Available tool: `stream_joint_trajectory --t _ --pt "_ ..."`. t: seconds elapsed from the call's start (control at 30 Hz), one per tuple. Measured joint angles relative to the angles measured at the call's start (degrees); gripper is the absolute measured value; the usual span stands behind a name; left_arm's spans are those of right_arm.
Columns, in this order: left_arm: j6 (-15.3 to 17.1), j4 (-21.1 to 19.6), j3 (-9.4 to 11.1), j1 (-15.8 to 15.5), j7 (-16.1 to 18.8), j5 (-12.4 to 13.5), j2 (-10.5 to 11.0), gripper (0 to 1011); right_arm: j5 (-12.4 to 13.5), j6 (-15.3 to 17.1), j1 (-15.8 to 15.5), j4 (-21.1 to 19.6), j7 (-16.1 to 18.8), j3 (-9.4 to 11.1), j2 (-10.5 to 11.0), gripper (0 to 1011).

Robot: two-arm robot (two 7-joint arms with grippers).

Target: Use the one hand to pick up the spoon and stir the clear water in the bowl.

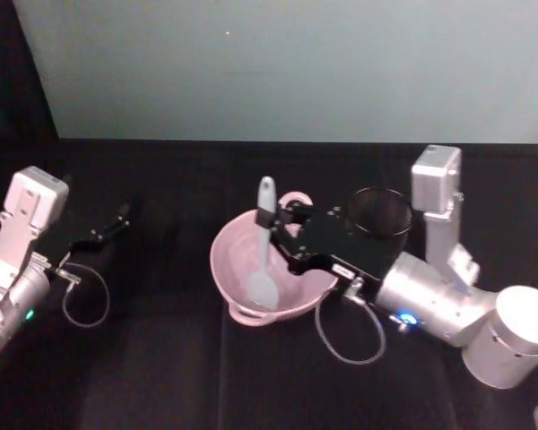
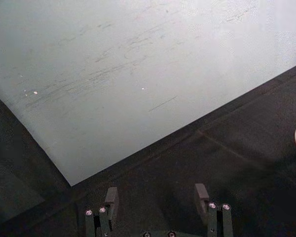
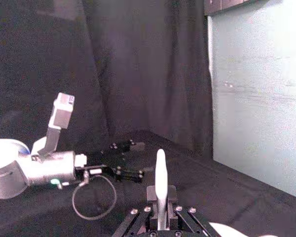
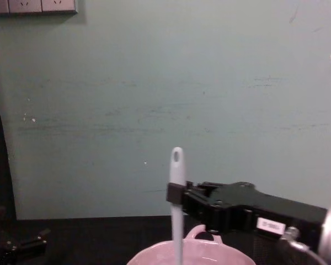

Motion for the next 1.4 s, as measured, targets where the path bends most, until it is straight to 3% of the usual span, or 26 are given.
stream_joint_trajectory --t 0.2,0.33,0.5,0.7,0.9,1.1,1.27,1.4 --pt "0.00 0.00 0.00 0.00 0.00 0.00 0.00 1011 -1.08 -2.00 3.26 4.18 -0.57 -2.41 -3.38 110" --pt "0.00 0.00 0.00 0.00 0.00 0.00 0.00 1011 -2.82 -4.13 5.06 7.29 -1.95 -2.75 -5.14 110" --pt "0.00 0.00 0.00 0.00 0.00 0.00 0.00 1011 -6.27 -7.95 8.69 13.90 -5.01 -1.75 -7.98 110" --pt "0.00 0.00 0.00 0.00 0.00 0.00 0.00 1011 -7.90 -8.72 10.77 17.67 -6.32 0.32 -8.07 110" --pt "0.00 0.00 0.00 0.00 0.00 0.00 0.00 1011 -7.73 -7.13 8.32 13.75 -5.44 2.23 -5.19 110" --pt "0.00 0.00 0.00 0.00 0.00 0.00 0.00 1011 -5.27 -4.95 3.12 6.00 -3.03 3.41 -1.66 111" --pt "0.00 0.00 0.00 0.00 0.00 0.00 0.00 1011 -3.20 -3.48 0.49 2.00 -1.59 2.72 -0.65 110" --pt "0.00 0.00 0.00 0.00 0.00 0.00 0.00 1011 -1.89 -2.60 0.59 1.82 -0.83 1.51 -1.34 110"
